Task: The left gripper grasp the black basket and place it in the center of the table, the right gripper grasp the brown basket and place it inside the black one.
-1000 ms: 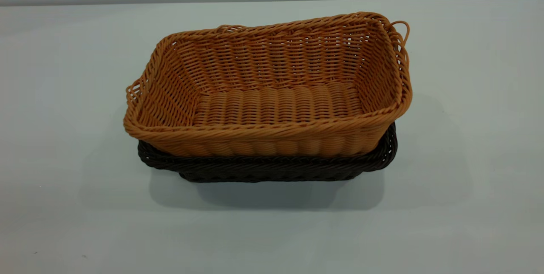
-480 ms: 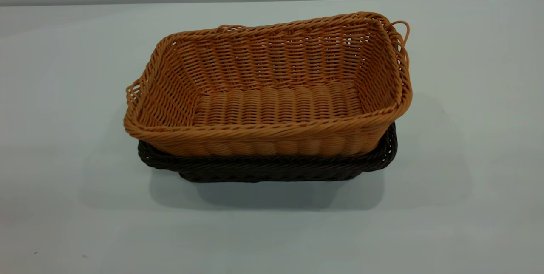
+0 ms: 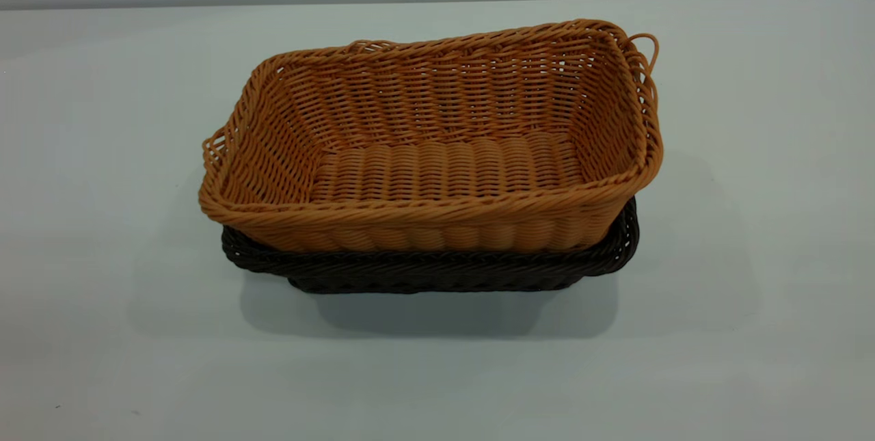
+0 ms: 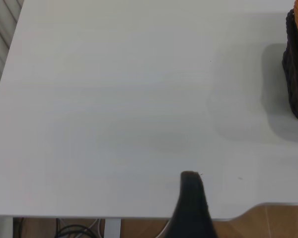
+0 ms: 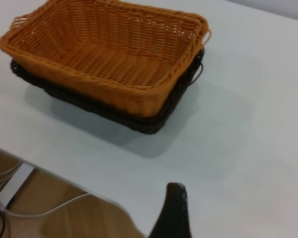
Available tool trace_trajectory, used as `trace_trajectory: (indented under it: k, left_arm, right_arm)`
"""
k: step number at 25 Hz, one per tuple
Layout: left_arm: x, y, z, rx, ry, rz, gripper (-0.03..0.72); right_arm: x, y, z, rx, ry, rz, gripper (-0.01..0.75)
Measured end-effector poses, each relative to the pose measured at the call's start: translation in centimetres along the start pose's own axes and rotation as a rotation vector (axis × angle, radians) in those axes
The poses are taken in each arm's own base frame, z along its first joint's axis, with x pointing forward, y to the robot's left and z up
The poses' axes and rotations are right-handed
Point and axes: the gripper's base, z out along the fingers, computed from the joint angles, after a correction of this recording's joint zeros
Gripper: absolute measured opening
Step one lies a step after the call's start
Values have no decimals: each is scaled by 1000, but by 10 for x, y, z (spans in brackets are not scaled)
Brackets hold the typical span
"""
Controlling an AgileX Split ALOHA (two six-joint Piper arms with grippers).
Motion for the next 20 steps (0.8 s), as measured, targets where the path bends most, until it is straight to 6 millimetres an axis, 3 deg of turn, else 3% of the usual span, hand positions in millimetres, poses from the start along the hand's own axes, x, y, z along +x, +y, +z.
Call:
trace_trajectory:
  k: [12, 20]
  left_arm:
    - [0, 0, 0, 0, 2, 0, 524]
    - [0, 0, 0, 0, 1, 0, 524]
  right_arm:
    - [0, -10, 2, 265, 1, 244, 586]
    - [1, -14, 1, 316, -3, 324, 586]
